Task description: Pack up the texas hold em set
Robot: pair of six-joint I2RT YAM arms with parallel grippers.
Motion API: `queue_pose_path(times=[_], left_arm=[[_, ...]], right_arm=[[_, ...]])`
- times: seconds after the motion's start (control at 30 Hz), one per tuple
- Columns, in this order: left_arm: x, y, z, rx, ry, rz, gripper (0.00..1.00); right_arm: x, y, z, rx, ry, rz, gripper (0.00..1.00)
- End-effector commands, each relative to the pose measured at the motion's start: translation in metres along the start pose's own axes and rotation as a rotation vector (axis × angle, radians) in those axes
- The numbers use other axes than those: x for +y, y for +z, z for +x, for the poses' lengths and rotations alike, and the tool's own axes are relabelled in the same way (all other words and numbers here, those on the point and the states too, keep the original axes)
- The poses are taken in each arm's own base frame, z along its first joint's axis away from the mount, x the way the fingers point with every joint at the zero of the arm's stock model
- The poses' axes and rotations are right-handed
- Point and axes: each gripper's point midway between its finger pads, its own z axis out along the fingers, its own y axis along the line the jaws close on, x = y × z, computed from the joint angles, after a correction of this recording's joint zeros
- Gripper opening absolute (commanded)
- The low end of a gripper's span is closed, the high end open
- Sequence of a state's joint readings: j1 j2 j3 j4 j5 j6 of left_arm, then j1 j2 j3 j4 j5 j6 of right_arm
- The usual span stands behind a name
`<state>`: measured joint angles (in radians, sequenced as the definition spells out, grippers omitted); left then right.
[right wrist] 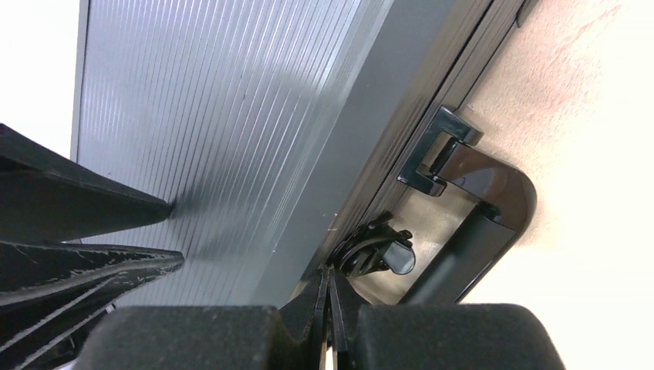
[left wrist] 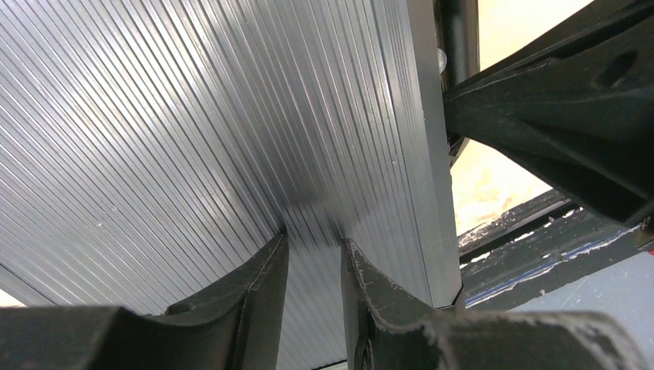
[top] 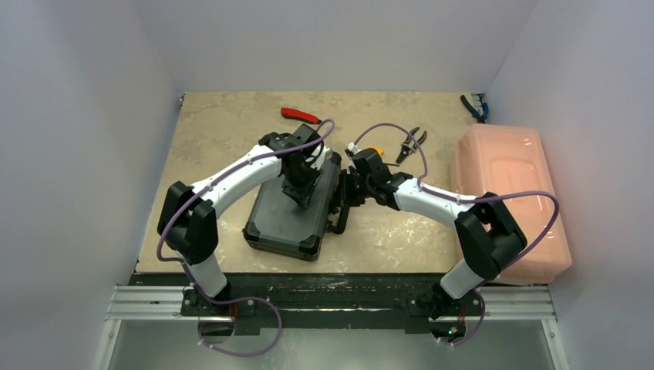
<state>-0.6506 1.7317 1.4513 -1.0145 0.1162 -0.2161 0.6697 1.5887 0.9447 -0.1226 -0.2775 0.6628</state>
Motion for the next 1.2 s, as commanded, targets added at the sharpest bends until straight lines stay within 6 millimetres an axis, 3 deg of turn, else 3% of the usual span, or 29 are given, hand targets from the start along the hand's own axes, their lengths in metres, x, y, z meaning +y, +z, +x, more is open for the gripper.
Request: queue_pose_path(times=[0.0,0.13,0.6,1.17], left_arm=[[0.001,0.004,0.008,0.05,0.017,-0.011,0.3],[0.001,0.004,0.009,0.051,0.018,-0.013,0.3],[0.002,0.005,0.009,0.055,0.019,-0.015,0.29],[0.003,0.007,0.01,0.064,0.019,-0.018,0.25]], right_arm=[[0.039,-0.004,-0.043,-0.111,-0.062,-0.087,0.06],[0.033,-0.004,-0.04,-0.105,-0.066,-0.061,0.06],[-0.006,-0.001,-0.002,-0.053,-0.023,0.024,0.05],[-0.029,0.013,0.004,-0.045,0.016,0.118,0.0]])
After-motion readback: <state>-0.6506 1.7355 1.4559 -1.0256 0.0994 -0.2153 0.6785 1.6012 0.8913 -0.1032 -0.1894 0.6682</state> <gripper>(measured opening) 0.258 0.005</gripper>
